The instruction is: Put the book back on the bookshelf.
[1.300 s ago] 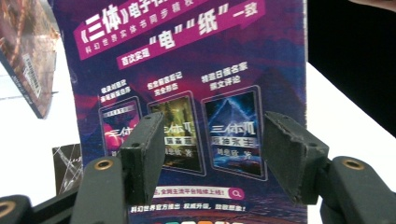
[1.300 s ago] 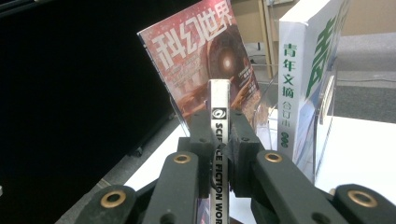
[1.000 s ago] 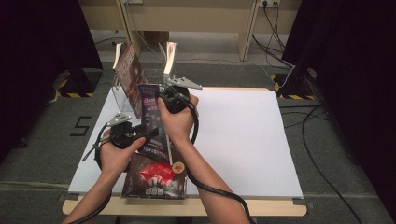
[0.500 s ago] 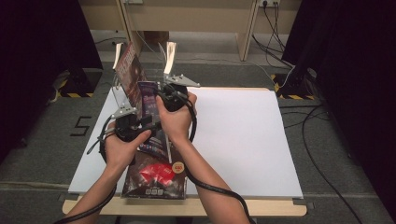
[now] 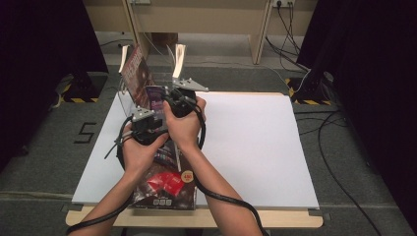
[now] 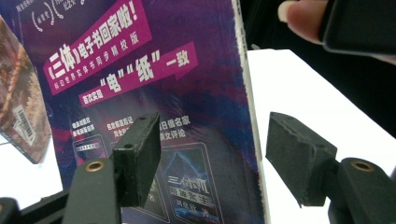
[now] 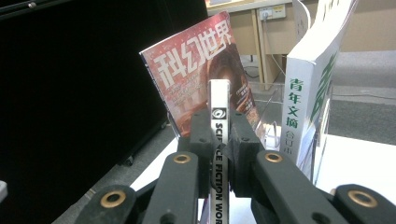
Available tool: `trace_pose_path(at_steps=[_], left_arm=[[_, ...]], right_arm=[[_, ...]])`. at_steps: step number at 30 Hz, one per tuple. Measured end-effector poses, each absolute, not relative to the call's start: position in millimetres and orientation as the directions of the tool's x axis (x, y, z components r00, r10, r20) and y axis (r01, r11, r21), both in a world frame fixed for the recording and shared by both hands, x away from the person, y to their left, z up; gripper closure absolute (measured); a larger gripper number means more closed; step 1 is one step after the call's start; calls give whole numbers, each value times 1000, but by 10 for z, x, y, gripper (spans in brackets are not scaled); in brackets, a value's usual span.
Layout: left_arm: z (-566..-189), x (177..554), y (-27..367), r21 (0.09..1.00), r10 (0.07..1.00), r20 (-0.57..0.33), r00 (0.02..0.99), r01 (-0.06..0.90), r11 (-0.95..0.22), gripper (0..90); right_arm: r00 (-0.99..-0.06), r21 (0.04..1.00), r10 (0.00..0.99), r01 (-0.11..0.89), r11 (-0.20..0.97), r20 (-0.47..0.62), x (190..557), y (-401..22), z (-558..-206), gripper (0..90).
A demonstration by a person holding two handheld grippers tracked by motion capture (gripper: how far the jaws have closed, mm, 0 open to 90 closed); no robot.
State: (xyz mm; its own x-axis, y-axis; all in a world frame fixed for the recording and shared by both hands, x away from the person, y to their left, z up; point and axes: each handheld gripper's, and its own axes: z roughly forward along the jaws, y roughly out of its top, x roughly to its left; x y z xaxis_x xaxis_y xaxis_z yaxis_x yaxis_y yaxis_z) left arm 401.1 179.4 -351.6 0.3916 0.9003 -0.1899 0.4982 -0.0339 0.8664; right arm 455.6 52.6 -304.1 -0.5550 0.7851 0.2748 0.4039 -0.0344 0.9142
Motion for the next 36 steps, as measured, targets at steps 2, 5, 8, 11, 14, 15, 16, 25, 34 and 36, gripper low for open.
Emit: trace_pose_path(at_steps=[2, 5, 8, 11, 14, 15, 16, 25, 34, 36], left_arm=[[-3533, 4019, 1770, 864, 903, -188, 386, 501, -34, 348], [-3570, 4041, 1730, 863, 907, -183, 378, 504, -36, 342], [-3596, 4049, 1702, 869, 916, -163, 366, 494, -43, 341], [-3603, 4049, 1692, 875, 925, -139, 352, 482, -52, 374], [-3604, 4043, 1699, 876, 927, -135, 349, 480, -53, 403], [-3600, 4034, 1706, 874, 926, -134, 352, 483, -56, 410], [-3604, 4028, 1712, 877, 925, -138, 354, 478, -52, 418], [-3595, 3942, 1766, 883, 932, -125, 340, 466, -51, 532], [-3602, 3893, 1810, 889, 951, -74, 300, 452, -73, 624], [-3609, 3886, 1826, 891, 956, -60, 286, 447, -78, 643]], right_arm=[[-553, 914, 785, 405, -39, 278, 4558, 529, -3042, 828], [-550, 915, 789, 402, -38, 275, 4556, 535, -3045, 827], [-548, 915, 791, 402, -36, 272, 4555, 539, -3043, 828], [-546, 913, 791, 405, -38, 275, 4545, 542, -3038, 827], [-550, 914, 789, 405, -36, 275, 4533, 550, -3034, 827], [-553, 914, 787, 405, -33, 274, 4531, 550, -3034, 827], [-555, 915, 786, 402, -34, 273, 4530, 551, -3035, 826], [-571, 912, 773, 409, -23, 275, 4509, 588, -3012, 823], [-591, 913, 759, 408, -10, 273, 4494, 663, -2995, 809], [-597, 913, 756, 408, -3, 269, 4494, 677, -2989, 804]])
